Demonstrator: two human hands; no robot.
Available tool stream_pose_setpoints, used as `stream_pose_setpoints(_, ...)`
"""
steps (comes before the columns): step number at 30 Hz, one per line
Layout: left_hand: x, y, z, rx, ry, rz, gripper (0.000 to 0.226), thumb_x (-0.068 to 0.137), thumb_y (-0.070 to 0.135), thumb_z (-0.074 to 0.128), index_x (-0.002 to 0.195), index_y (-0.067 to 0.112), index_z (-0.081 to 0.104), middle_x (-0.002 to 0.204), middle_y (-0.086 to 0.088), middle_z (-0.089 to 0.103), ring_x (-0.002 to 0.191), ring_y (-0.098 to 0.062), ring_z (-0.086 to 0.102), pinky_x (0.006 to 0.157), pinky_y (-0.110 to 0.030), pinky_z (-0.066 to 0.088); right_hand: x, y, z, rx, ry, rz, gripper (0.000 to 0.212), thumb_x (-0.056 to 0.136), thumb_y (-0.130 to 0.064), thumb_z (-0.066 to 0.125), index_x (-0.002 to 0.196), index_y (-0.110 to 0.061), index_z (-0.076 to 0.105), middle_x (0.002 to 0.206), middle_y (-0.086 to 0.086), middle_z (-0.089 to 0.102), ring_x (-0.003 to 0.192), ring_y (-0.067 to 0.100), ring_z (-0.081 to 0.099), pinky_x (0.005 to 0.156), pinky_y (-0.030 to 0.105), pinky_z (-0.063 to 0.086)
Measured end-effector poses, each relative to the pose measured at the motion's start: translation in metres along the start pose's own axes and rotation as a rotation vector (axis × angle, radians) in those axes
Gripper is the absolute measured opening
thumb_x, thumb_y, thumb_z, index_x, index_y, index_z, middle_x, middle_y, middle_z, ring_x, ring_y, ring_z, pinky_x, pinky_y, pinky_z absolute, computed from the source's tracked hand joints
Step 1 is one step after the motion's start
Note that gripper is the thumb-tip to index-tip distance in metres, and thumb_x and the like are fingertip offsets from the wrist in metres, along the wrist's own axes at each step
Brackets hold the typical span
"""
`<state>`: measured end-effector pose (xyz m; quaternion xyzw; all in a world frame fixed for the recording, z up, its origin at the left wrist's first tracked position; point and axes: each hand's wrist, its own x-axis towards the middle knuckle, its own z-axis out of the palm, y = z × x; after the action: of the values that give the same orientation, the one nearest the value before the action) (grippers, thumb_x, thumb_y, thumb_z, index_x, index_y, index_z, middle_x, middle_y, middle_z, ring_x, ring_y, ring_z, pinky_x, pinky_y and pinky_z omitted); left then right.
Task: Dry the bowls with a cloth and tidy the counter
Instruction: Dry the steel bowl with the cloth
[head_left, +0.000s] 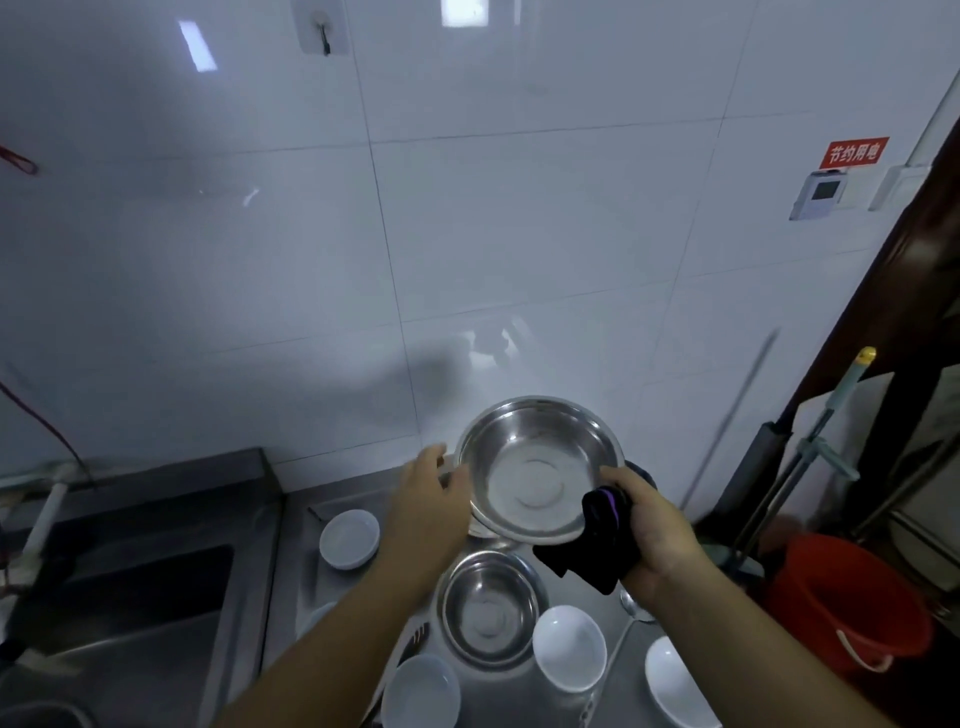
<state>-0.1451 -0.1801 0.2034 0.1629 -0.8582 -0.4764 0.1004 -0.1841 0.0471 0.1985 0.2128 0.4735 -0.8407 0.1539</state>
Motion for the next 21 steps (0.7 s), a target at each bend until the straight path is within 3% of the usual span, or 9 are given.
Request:
stream_pose_setpoints(2,0.0,-0.011,0.005,-0.16,-0.102,-0.144,0.02,0.104,0.032,0.053,0.105,0.022,0.071,0.096,-0.004,0.072,0.086,-0.018,0.067,0.091,-0.054,0.058,0.0,0.005,-0.004,-0.027,0.038,0.0,0.037,0.081,-0.016,0.084,0.112,-0.002,0.071,0.106,0.026,0.071,0.095,0.043,0.071,0.087,0.073,0.056)
stream_pose_setpoints(4,-0.001,-0.02,0.015,-0.376,-0.127,-0.259,0.019,0.101,0.021,0.056,0.093,0.017,0.073,0.084,-0.014,0.072,0.074,-0.024,0.07,0.084,-0.058,0.063,0.001,0.012,-0.01,-0.035,0.09,-0.029,0.031,0.083,-0.012,0.084,0.112,-0.008,0.074,0.105,0.028,0.075,0.091,0.042,0.075,0.082,0.067,0.061)
stream_pose_setpoints(7,0.002,-0.032,0.032,-0.598,-0.177,-0.402,0.016,0.097,0.013,0.061,0.1,0.017,0.076,0.086,-0.016,0.078,0.076,-0.03,0.077,0.074,-0.052,0.067,0.009,0.019,-0.026,-0.057,0.167,-0.069,0.038,0.087,-0.008,0.083,0.122,-0.004,0.071,0.098,0.025,0.07,0.091,0.039,0.07,0.095,0.073,0.054)
stream_pose_setpoints(10,0.004,-0.04,0.053,-0.637,-0.197,-0.458,0.019,0.097,0.012,0.062,0.112,0.019,0.072,0.087,-0.013,0.079,0.077,-0.028,0.078,0.071,-0.043,0.065,0.022,0.023,-0.044,-0.035,0.224,-0.117,0.04,0.088,-0.01,0.083,0.125,-0.002,0.069,0.097,0.018,0.067,0.09,0.033,0.065,0.091,0.053,0.058)
stream_pose_setpoints(12,0.006,-0.042,0.067,-0.631,-0.197,-0.475,0.02,0.096,0.012,0.061,0.111,0.019,0.071,0.085,-0.014,0.079,0.076,-0.031,0.078,0.073,-0.05,0.067,0.031,0.024,-0.055,-0.014,0.231,-0.091,0.037,0.089,-0.015,0.084,0.124,-0.006,0.072,0.1,0.018,0.067,0.093,0.034,0.065,0.095,0.054,0.058)
stream_pose_setpoints(13,0.008,-0.042,0.074,-0.625,-0.196,-0.485,0.02,0.095,0.012,0.06,0.111,0.018,0.071,0.086,-0.015,0.079,0.078,-0.034,0.078,0.076,-0.054,0.067,0.036,0.024,-0.061,-0.015,0.229,-0.058,0.036,0.09,-0.017,0.084,0.123,-0.007,0.073,0.104,0.021,0.069,0.096,0.036,0.068,0.099,0.062,0.056)
stream_pose_setpoints(15,0.013,-0.041,0.088,-0.619,-0.192,-0.517,0.019,0.096,0.01,0.059,0.11,0.017,0.07,0.092,-0.018,0.078,0.085,-0.039,0.078,0.08,-0.059,0.065,0.047,0.021,-0.074,-0.025,0.228,0.01,0.033,0.091,-0.019,0.083,0.119,-0.005,0.075,0.108,0.025,0.074,0.099,0.042,0.074,0.094,0.073,0.054)
stream_pose_setpoints(18,0.024,-0.041,0.109,-0.601,-0.193,-0.564,0.015,0.098,0.008,0.059,0.109,0.014,0.068,0.094,-0.02,0.077,0.082,-0.035,0.077,0.08,-0.056,0.066,0.068,0.014,-0.094,-0.044,0.224,0.076,0.024,0.089,-0.014,0.079,0.108,-0.001,0.076,0.089,0.024,0.074,0.074,0.04,0.074,0.07,0.061,0.062)
stream_pose_setpoints(21,0.038,-0.044,0.136,-0.582,-0.193,-0.629,0.014,0.099,0.007,0.059,0.11,0.012,0.067,0.095,-0.02,0.077,0.083,-0.033,0.077,0.077,-0.05,0.067,0.093,0.006,-0.11,-0.084,0.269,0.098,0.018,0.084,-0.005,0.078,0.102,-0.002,0.078,0.087,0.024,0.074,0.075,0.039,0.073,0.07,0.062,0.063)
